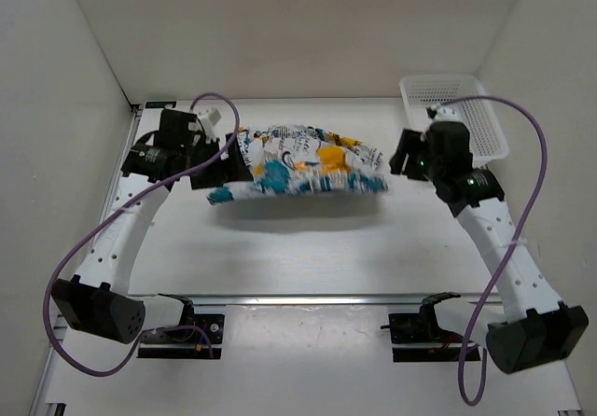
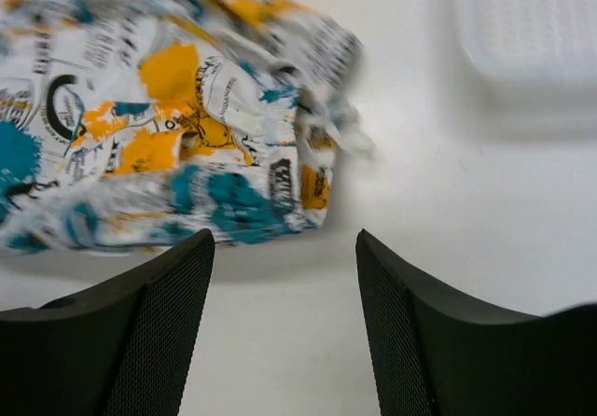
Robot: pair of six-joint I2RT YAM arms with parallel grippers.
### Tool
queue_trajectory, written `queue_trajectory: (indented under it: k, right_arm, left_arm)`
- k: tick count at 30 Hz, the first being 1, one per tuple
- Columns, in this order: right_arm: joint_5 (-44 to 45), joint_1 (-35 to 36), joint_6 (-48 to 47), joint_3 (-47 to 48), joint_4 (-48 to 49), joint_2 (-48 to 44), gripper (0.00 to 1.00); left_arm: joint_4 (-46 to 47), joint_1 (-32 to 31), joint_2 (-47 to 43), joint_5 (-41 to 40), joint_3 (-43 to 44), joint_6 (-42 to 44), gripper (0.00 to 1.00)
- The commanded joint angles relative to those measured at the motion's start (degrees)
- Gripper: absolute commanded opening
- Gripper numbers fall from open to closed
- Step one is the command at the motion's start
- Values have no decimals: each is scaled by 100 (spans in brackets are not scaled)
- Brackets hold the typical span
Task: Fold and stack the shorts
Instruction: Flatten the shorts out
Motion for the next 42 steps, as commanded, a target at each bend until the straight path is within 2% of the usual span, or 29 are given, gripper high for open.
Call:
queue_trajectory:
  k: [1,2,3,5,6,7,8,10,12,14,15,16,18,19,20,21,23,24,27,28,30,34,35,38,39,42]
  right_arm:
    - [1052,-288,317,-828,16,-745,68]
    - [1052,-341,318,-899,-37,-844,68]
    - [992,-342,318,-899,-38,-906,58]
    - [991,-342,441,-821,-248,-906,33]
    - [834,-342,589,-759,-423,-906,13]
    - [685,-342,678,-759,-485,-906,6]
    - [518,-394,809,-759,-564,-828,1]
    - [-8,-394,1266,-950,-705,-758,0]
    - [-992,-447,1765,-1284,-601,-696,0]
    - [-1477,-447,2074,-1978,-399,-695,0]
    - [-1775,-447,2189,-2224,-102,-748,0]
    - [-1830,-447,2399,-2609,-21,-748,6]
    - [-2040,-509,2463,-2885,190,-748,16]
    - [-2128,-578,2463,-3034,356,-696,32]
    - [-2129,-579,2463,-3035,358,-556,37]
    - [-2129,-579,2402,-3035,419,-459,42]
    - [-2068,-579,2270,-3035,542,-248,56]
    - [-2068,-579,2269,-3035,595,14,58]
    - [-2068,-579,2217,-2974,946,586,79]
    - [-2068,-579,2217,-2913,1043,744,82]
    - [-1963,-579,2217,-2737,1271,1210,82]
    - [-1690,-684,2217,-2525,1377,1747,69]
    - [-1690,-684,2277,-2473,1447,1887,67]
    - [-1611,-684,2278,-2420,1588,2195,61]
    - [-1532,-684,2278,-2420,1667,2266,57]
    - [-1479,-684,2278,-2367,1877,2565,38]
  left_arm:
    - [-16,-46,-254,-154,-609,112,98]
    - [-69,-46,-306,-226,-609,113,92]
    - [-69,-46,-254,-279,-531,113,69]
    - [-69,-46,-141,-419,-408,113,35]
    - [-69,-46,-70,-472,-407,52,22]
    - [-69,-46,96,-542,-407,-10,10]
    - [-69,-46,176,-595,-407,-10,10]
    - [-69,85,378,-709,-704,-211,10]
    - [88,252,379,-710,-1047,-396,10]
    - [281,586,379,-605,-1723,-695,10]
    - [543,700,301,-509,-1969,-800,25]
    - [711,797,300,-369,-2215,-888,39]
    - [993,1061,247,-113,-2849,-1073,71]
    - [1194,1201,308,-43,-3007,-1074,86]
    - [1292,1254,396,10,-3218,-1135,94]
    - [1345,1307,449,11,-3281,-1135,97]
    - [1547,1386,572,11,-3281,-1135,98]
    - [1618,1387,738,11,-3281,-1196,98]
    - [1942,1440,1220,-42,-3159,-1258,98]
    - [1996,1440,1388,-42,-3106,-1258,97]
    - [2075,1440,1852,-42,-3000,-1258,94]
    - [2146,1440,2224,11,-2710,-1258,68]
    - [2146,1440,2225,11,-2710,-1258,51]
    - [2146,1440,2277,11,-2552,-1258,24]
    - [2146,1440,2277,11,-2491,-1258,10]
    - [2146,1440,2330,63,-2333,-1206,10]
